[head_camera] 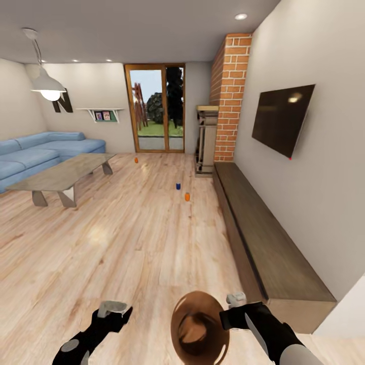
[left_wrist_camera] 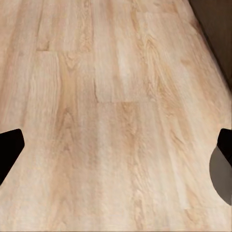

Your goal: Put the three can of soda from the living room inside the tash can in the kitchen.

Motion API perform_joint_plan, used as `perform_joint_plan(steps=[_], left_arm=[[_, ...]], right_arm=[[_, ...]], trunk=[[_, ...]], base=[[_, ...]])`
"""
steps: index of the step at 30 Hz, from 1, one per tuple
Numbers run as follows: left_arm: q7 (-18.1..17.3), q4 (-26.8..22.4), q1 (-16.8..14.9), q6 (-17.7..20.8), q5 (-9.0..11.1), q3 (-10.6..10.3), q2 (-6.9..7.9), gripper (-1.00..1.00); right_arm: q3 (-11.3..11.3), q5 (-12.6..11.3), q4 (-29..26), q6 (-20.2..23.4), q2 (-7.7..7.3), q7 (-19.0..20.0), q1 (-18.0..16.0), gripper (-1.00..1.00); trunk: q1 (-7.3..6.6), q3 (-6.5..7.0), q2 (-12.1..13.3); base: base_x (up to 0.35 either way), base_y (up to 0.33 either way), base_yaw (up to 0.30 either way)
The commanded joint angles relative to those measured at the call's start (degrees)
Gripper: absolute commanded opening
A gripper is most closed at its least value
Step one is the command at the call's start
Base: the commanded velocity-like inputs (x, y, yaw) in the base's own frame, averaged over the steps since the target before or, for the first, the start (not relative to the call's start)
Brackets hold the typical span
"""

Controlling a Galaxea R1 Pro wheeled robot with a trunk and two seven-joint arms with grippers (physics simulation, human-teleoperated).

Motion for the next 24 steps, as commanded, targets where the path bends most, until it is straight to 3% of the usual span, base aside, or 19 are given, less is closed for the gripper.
perform_joint_plan(steps=[1,3,6,8,13,17,24], left_arm=[[0.0,-0.3,-1.3,1.2,-0.1,0.0,0.03,1.00],[-0.4,-0.6,-5.7,4.1,-0.1,0.1,0.13,1.00],[-2.6,0.2,-8.0,4.8,0.6,0.3,0.68,1.00],[-4.2,0.7,-8.5,4.9,1.2,0.4,1.51,1.00],[-7.3,1.6,-9.2,3.4,5.6,0.4,5.03,1.00],[-7.6,1.7,-9.2,2.4,6.7,0.3,5.87,1.00],[-7.6,1.8,-9.2,-0.1,7.2,0.1,6.14,1.00]], right_arm=[[-0.1,-1.0,0.0,0.2,0.01,0.5,0.0,-1.00],[-0.1,-1.2,-0.1,1.1,-0.01,0.5,-0.2,-1.00],[-0.2,-1.3,-0.4,3.9,0.01,0.5,-0.5,-1.00],[-0.3,-1.5,-0.6,5.4,0.05,0.7,-0.6,-1.00],[-2.5,-2.0,-0.9,12.7,0.03,1.3,-4.0,-1.00],[-3.9,-2.1,-0.9,15.7,-0.30,1.8,-6.5,-1.00],[-5.5,-2.1,-0.7,17.6,-3.77,4.4,-8.5,-1.00]], trunk=[[0.00,0.00,0.0],[0.00,0.00,0.0],[0.00,0.00,0.0],[0.00,0.00,0.0],[0.00,0.00,0.0],[0.00,0.00,0.0],[0.00,0.00,0.0]], base=[[0.243,0.249,0.000],[0.245,0.249,0.000],[0.246,0.248,0.000],[0.246,0.248,0.000],[0.245,0.249,0.000],[0.244,0.248,0.000],[0.244,0.244,0.000]])
